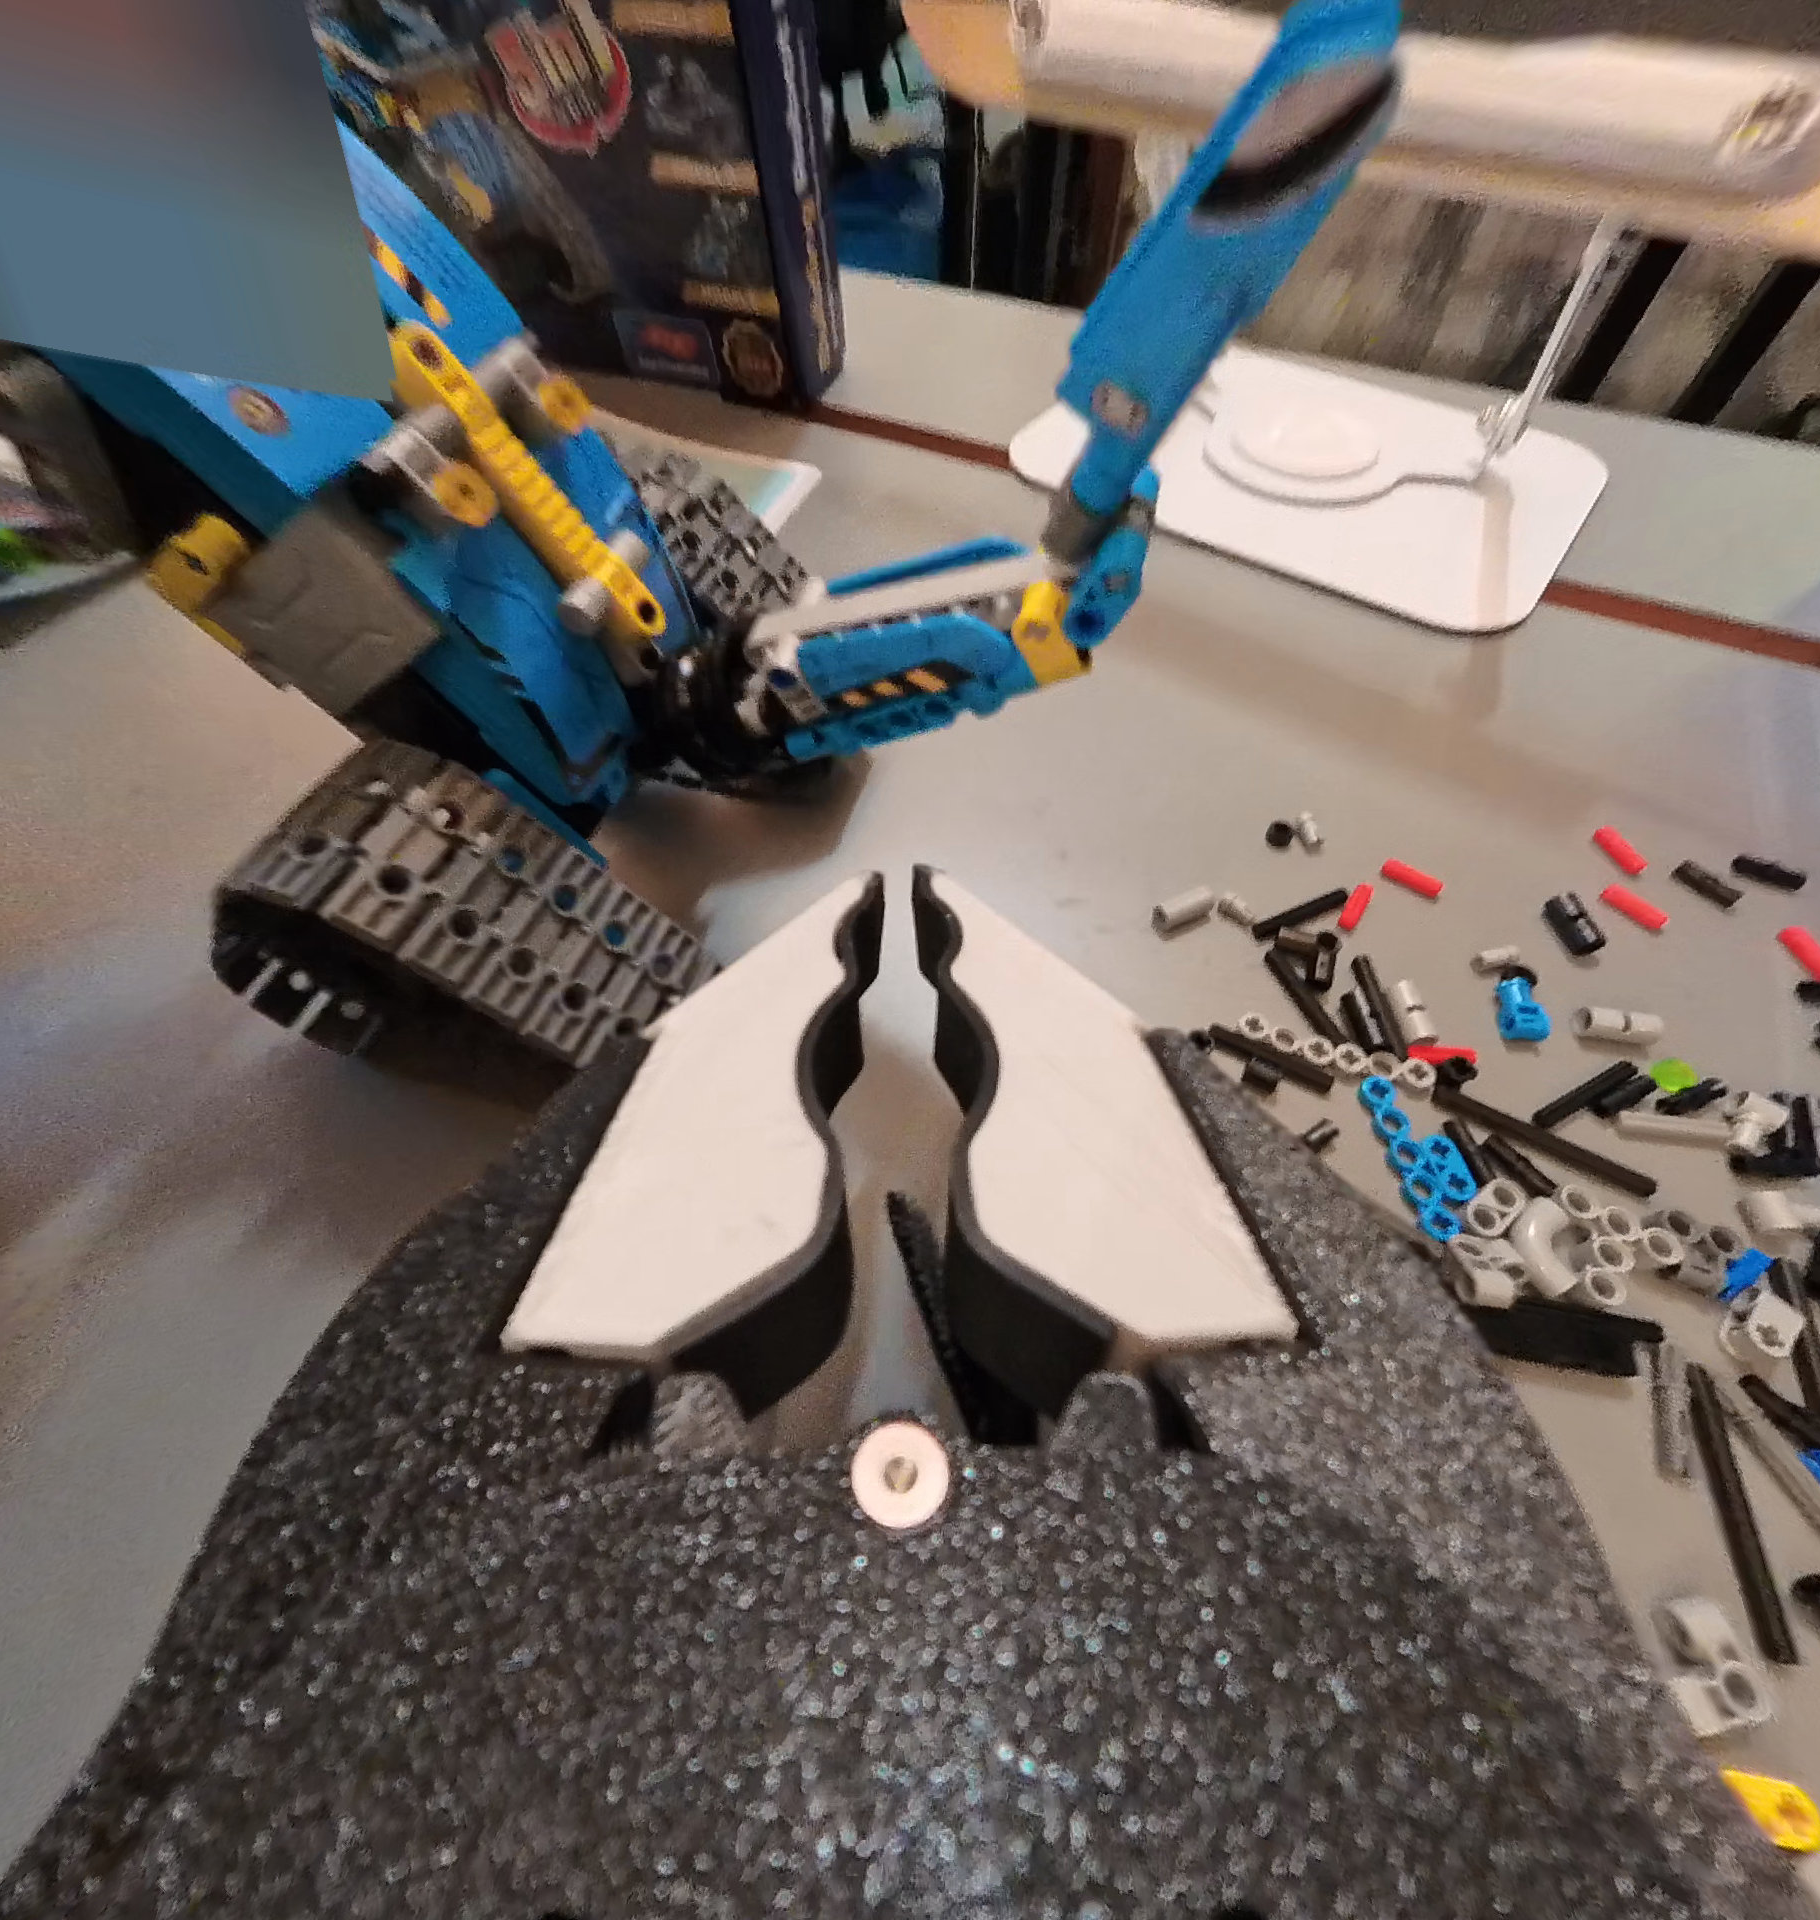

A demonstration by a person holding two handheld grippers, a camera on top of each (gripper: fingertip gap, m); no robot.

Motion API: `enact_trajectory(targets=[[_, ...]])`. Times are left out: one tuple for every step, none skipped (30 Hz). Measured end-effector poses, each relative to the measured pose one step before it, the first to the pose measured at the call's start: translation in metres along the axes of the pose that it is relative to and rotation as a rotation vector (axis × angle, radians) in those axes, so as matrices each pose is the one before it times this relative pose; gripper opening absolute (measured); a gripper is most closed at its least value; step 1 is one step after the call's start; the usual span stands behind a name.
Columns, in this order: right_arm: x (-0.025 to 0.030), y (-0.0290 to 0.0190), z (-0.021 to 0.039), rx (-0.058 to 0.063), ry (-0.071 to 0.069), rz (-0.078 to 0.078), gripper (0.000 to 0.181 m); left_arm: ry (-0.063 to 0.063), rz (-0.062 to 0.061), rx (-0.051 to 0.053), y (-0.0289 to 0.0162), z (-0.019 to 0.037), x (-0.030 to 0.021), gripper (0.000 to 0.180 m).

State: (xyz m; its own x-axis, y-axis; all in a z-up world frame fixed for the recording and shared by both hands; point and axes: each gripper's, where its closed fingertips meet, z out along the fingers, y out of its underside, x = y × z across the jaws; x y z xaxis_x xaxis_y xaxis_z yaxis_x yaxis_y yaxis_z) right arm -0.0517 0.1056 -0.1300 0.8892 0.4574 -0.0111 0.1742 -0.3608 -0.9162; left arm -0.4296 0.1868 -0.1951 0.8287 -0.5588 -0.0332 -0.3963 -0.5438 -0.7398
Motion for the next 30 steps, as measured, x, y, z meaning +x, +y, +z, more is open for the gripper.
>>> enact_trajectory(targets=[[-0.00110, -0.00622, -0.00385, 0.0272, 0.0017, -0.0068, 0.005, 0.0005, 0.0002, 0.0000, 0.00009, -0.00010, 0.00003, 0.024], [-0.00119, -0.00570, -0.00351, 0.0249, -0.0001, -0.0034, 0.005, 0.0008, -0.0003, 0.0001, -0.00005, -0.00010, 0.00005, 0.024], [-0.00165, -0.00543, -0.00334, 0.0238, -0.0027, -0.0013, 0.005, 0.0011, 0.0015, 0.0002, 0.00003, -0.00005, 0.00010, 0.024], [-0.00245, -0.00536, -0.00299, 0.0249, -0.0066, -0.0005, 0.005, 0.0001, 0.0051, 0.0001, 0.00003, -0.00006, 0.00007, 0.024], [-0.00313, -0.00517, -0.00289, 0.0248, -0.0087, -0.0004, 0.005, -0.0015, 0.0066, 0.0000, -0.00002, -0.00002, 0.00005, 0.024], [-0.00392, -0.00433, -0.00238, 0.0245, -0.0105, -0.0015, 0.005, -0.0017, 0.0044, -0.0001, 0.00009, 0.00003, -0.00004, 0.024], [-0.00462, -0.00278, -0.00142, 0.0175, -0.0143, 0.0000, 0.005, -0.0005, 0.0012, -0.0001, -0.00002, 0.00001, 0.00007, 0.024], [-0.00499, -0.00139, -0.00087, 0.0065, -0.0157, 0.0024, 0.005, 0.0010, -0.0008, 0.0001, 0.00000, -0.00014, 0.00003, 0.024], [-0.00563, -0.00180, -0.00092, 0.0070, -0.0149, -0.0058, 0.005, 0.0016, -0.0016, 0.0000, 0.00002, -0.00001, 0.00012, 0.024], [-0.00549, -0.00250, -0.00131, 0.0091, -0.0097, -0.0159, 0.005, 0.0007, -0.0008, -0.0001, -0.00007, -0.00005, 0.00002, 0.024], [-0.00523, -0.00274, -0.00122, 0.0093, -0.0056, -0.0230, 0.005, -0.0008, 0.0009, -0.0002, -0.00006, 0.00007, -0.00001, 0.024], [-0.00505, -0.00179, -0.00065, 0.0061, -0.0057, -0.0252, 0.005, -0.0015, 0.0017, -0.0001, 0.00000, -0.00002, 0.00003, 0.024], [-0.00478, 0.00003, 0.00012, -0.0033, -0.0067, -0.0213, 0.005, -0.0011, 0.0023, -0.0001, 0.00003, -0.00005, -0.00003, 0.024], [-0.00370, 0.00074, 0.00015, -0.0081, -0.0013, -0.0194, 0.005, -0.0001, 0.0063, 0.0000, 0.00001, 0.00010, -0.00001, 0.024], [-0.00200, -0.00053, -0.00082, -0.0022, 0.0094, -0.0255, 0.002, 0.0002, 0.0112, 0.0001, 0.00003, -0.00011, -0.00006, 0.024], [-0.00104, -0.00292, -0.00229, 0.0111, 0.0189, -0.0367, 0.000, 0.0003, 0.0099, 0.0001, 0.00010, -0.00004, 0.00005, 0.024], [-0.00039, -0.00462, -0.00304, 0.0216, 0.0222, -0.0401, 0.000, 0.0017, 0.0036, 0.0001, 0.00003, -0.00005, 0.00003, 0.024], [-0.00080, -0.00390, -0.00254, 0.0191, 0.0151, -0.0321, 0.000, 0.0034, -0.0029, -0.0001, -0.00010, 0.00004, -0.00002, 0.024], [-0.00140, -0.00102, -0.00088, 0.0069, 0.0049, -0.0182, 0.000, 0.0037, -0.0046, -0.0002, 0.00012, -0.00004, 0.00004, 0.024], [-0.00138, 0.00226, 0.00067, -0.0128, -0.0008, -0.0054, 0.000, 0.0031, -0.0040, 0.0000, -0.00002, -0.00006, -0.00002, 0.024], [-0.00108, 0.00355, 0.00146, -0.0214, -0.0001, -0.0056, 0.000, 0.0021, -0.0027, -0.0001, 0.00015, -0.00026, -0.00006, 0.024], [-0.00095, 0.00277, 0.00170, -0.0164, 0.0011, -0.0130, 0.000, -0.0004, 0.0025, -0.0001, 0.00028, -0.00059, -0.00041, 0.024], [-0.00144, 0.00313, 0.00194, -0.0183, -0.0011, -0.0137, 0.000, -0.0081, 0.0080, 0.0022, 0.00042, -0.00096, -0.00162, 0.025], [-0.00230, 0.00385, 0.00235, -0.0226, -0.0053, -0.0122, 0.000, -0.0172, 0.0075, 0.0080, -0.00027, -0.00161, -0.00290, 0.024], [-0.00303, 0.00431, 0.00276, -0.0243, -0.0092, -0.0125, 0.000, -0.0140, 0.0048, 0.0173, -0.00167, -0.00226, -0.00208, 0.024], [-0.00285, 0.00410, 0.00241, -0.0249, -0.0067, -0.0153, 0.000, -0.0036, 0.0033, 0.0268, -0.00315, -0.00314, -0.00014, 0.024], [-0.00267, 0.00264, 0.00174, -0.0169, -0.0032, -0.0220, 0.000, -0.0031, 0.0032, 0.0295, -0.00345, -0.00347, 0.00039, 0.024], [-0.00370, 0.00177, 0.00175, -0.0103, -0.0102, -0.0211, 0.000, -0.0065, 0.0017, 0.0244, -0.00250, -0.00375, 0.00030, 0.024], [-0.00521, 0.00196, 0.00186, -0.0112, -0.0213, -0.0140, 0.000, -0.0001, -0.0036, 0.0183, -0.00131, -0.00414, 0.00161, 0.024], [-0.00714, 0.00099, 0.00215, -0.0084, -0.0347, -0.0051, 0.000, 0.0109, -0.0102, 0.0155, -0.00078, -0.00481, 0.00408, 0.024]])
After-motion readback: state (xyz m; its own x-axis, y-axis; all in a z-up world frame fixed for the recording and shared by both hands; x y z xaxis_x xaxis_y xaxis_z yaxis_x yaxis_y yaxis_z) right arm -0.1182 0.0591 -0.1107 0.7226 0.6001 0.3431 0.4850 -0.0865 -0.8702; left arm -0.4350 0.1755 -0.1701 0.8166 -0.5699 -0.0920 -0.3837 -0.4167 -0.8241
